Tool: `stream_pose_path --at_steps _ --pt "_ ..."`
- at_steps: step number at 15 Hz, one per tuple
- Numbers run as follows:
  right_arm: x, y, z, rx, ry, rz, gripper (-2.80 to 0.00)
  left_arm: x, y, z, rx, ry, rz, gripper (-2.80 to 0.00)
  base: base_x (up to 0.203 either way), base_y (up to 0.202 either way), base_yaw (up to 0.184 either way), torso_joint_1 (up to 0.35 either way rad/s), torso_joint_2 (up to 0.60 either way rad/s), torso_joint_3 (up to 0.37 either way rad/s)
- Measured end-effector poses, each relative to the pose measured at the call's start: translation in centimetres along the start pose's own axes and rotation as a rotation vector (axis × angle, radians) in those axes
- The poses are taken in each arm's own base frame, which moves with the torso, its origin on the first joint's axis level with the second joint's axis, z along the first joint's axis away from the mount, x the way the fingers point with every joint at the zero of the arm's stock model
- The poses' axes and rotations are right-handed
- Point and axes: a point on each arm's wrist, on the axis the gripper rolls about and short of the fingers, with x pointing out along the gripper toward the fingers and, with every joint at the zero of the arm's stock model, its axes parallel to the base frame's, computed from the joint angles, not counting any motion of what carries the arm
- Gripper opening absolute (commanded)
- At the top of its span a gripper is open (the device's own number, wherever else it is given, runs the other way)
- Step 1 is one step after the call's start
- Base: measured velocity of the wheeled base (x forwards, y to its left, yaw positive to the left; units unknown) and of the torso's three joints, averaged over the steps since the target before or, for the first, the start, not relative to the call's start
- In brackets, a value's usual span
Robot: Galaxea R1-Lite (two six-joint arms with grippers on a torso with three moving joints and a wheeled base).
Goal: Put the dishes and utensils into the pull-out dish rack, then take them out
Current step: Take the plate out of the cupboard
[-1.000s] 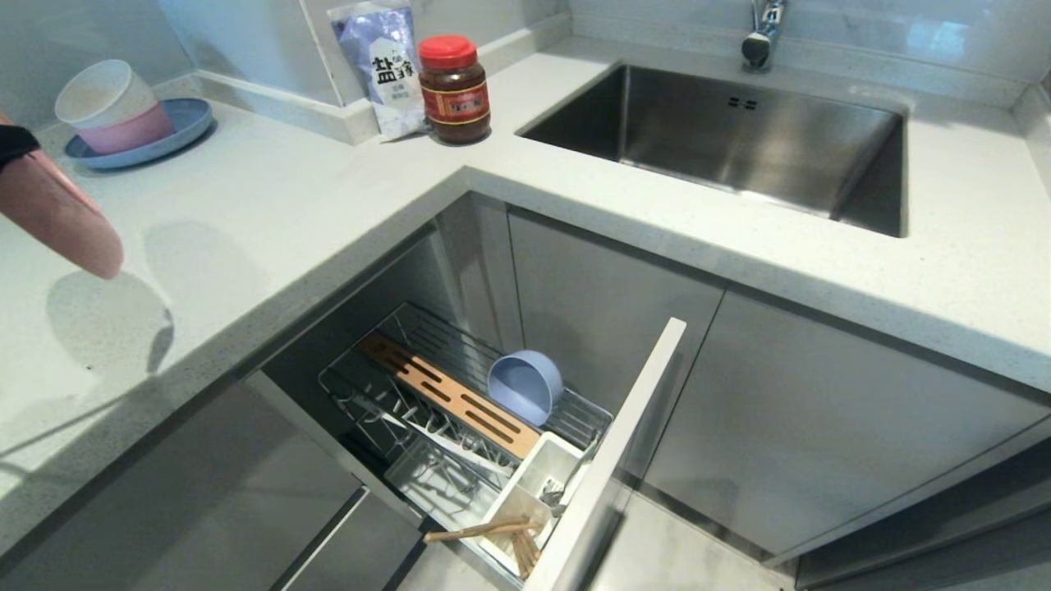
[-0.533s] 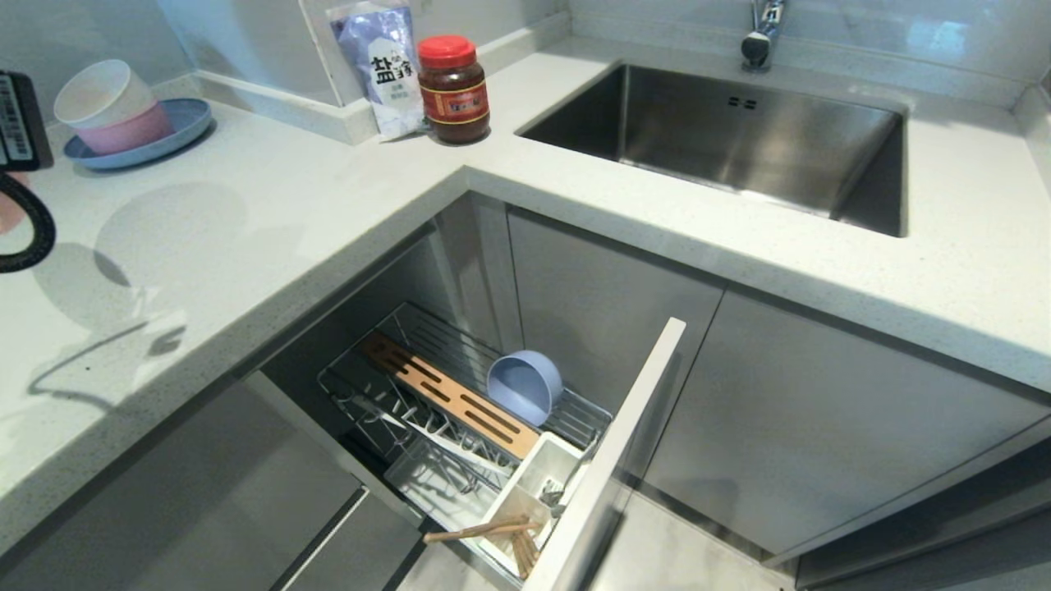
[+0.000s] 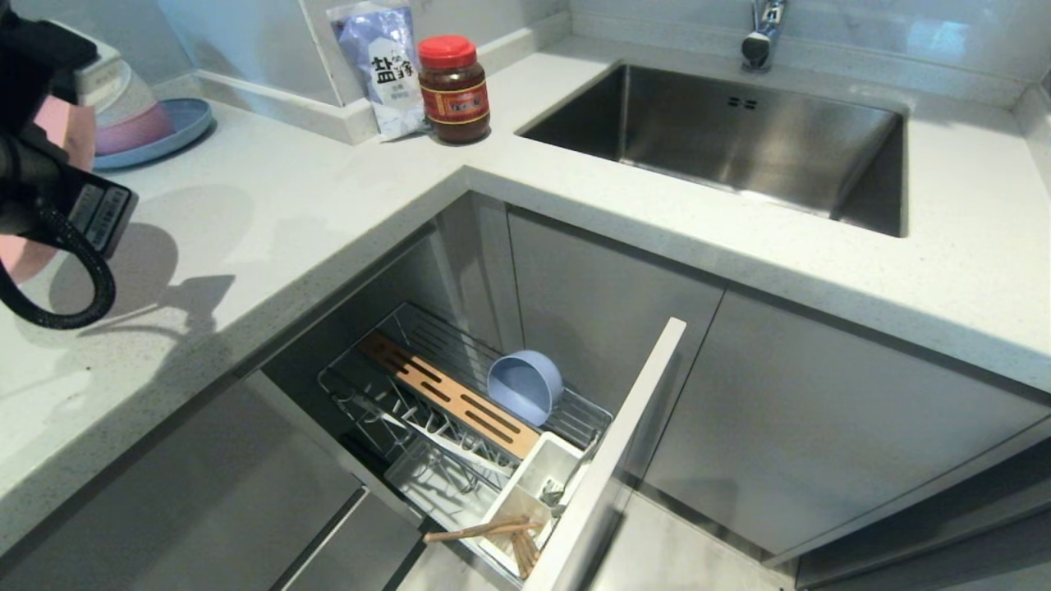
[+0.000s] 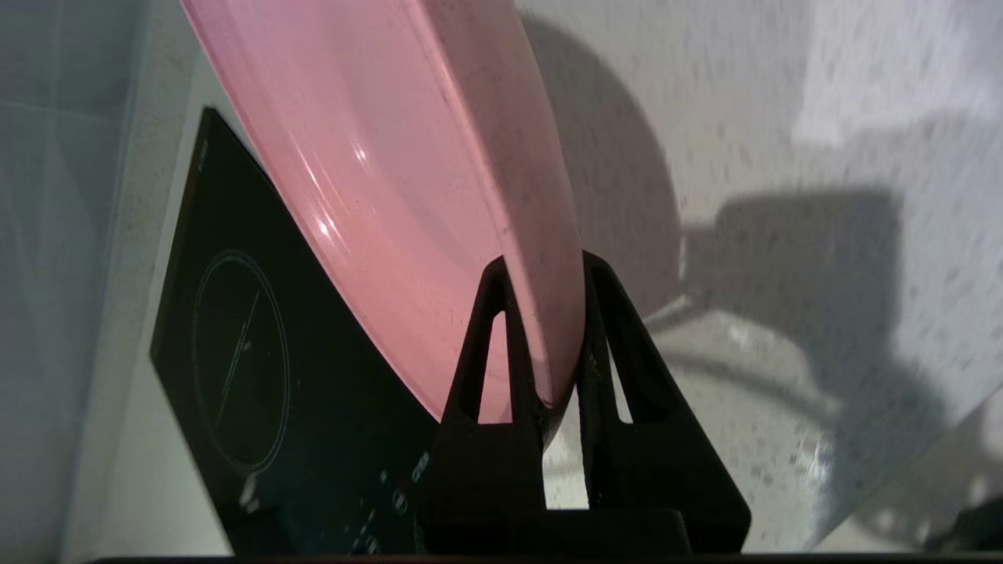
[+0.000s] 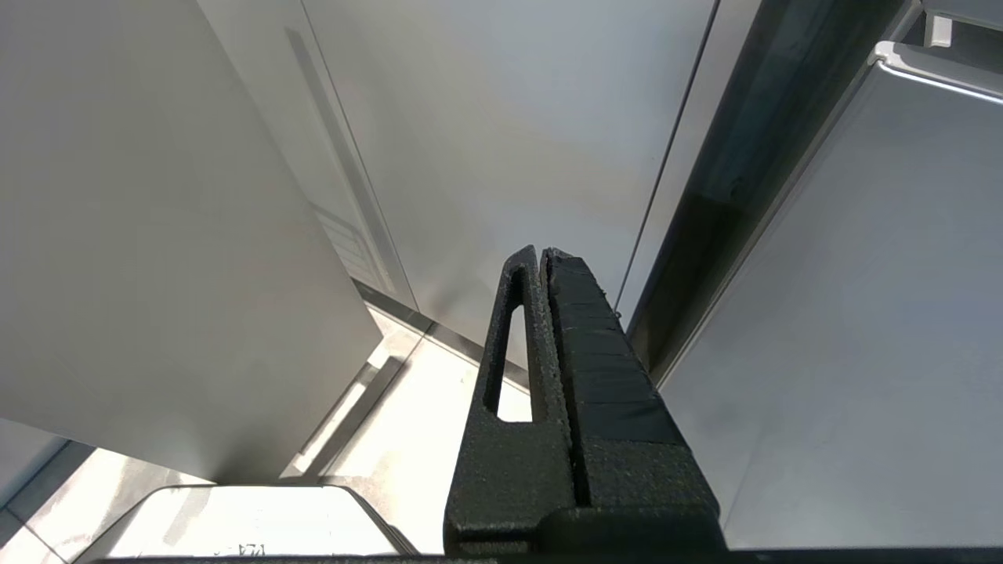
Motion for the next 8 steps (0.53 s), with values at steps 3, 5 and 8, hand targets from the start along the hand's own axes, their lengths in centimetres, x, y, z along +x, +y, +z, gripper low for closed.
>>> stream_pose_path --at_steps 3,5,8 --pt "0.0 0.0 0.0 0.0 0.0 0.0 -2.8 0.8 -0.9 -0.3 0.07 0.073 0.0 -2.8 0.0 0.0 0.0 0.0 0.0 0.0" --pt "0.0 0.0 0.0 0.0 0.0 0.0 -2.8 1.1 -1.4 -0.6 0.101 0.109 -0.008 -2.8 0.0 0.0 0.0 0.0 0.0 0.0" --pt "0.0 0.0 0.0 0.0 0.0 0.001 -2.8 1.8 -1.8 -1.3 0.13 0.155 -0.013 -2.8 0.0 0.0 0.0 0.0 0.0 0.0"
